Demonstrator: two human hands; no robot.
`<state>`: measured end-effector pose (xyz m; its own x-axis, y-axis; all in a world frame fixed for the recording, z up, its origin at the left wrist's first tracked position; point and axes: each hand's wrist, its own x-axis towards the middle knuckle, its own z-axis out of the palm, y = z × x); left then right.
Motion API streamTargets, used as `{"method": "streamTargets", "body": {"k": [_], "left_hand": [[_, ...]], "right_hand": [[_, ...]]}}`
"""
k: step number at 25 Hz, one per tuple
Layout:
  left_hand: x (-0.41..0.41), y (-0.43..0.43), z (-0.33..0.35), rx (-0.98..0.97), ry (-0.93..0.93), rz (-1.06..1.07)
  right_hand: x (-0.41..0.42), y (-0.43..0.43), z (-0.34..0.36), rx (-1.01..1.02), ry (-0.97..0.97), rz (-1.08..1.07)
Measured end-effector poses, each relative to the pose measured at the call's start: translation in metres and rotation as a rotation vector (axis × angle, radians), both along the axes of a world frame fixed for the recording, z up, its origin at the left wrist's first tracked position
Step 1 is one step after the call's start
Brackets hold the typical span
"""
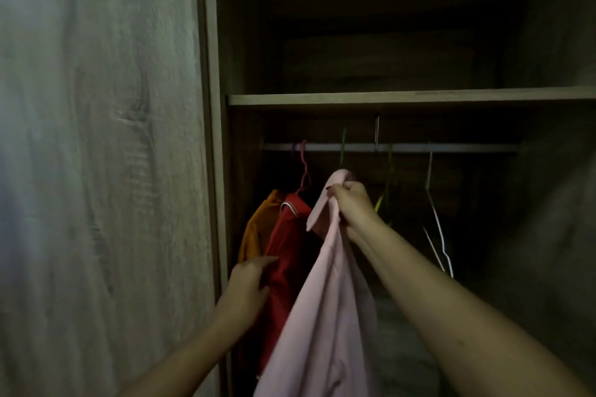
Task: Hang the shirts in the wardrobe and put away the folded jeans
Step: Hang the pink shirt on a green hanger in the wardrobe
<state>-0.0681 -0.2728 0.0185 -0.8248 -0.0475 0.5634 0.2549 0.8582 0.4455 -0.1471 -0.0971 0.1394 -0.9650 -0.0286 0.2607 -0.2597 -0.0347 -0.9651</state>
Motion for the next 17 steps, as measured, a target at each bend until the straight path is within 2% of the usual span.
{"method": "streamTargets", "body": {"k": [5, 10, 13, 17], "left_hand": [[-0.003, -0.008, -0.008, 0.003, 0.022, -0.024], [-0.002, 0.003, -0.011, 0.057, 0.035, -0.046], [0.001, 0.008, -0.014, 0.074, 0.047, -0.034], [0.015, 0.017, -0.024, 0.125, 0.076, -0.011]], "right_hand": [[-0.053, -0.017, -0.033, 0.182, 0.054, -0.145], [-0.09, -0.016, -0.054, 0.363, 0.127, -0.197], [-0.083, -0.012, -0.065, 0.469, 0.174, -0.226], [-0.034, -0.015, -0.075, 0.507, 0.346, -0.172]]}}
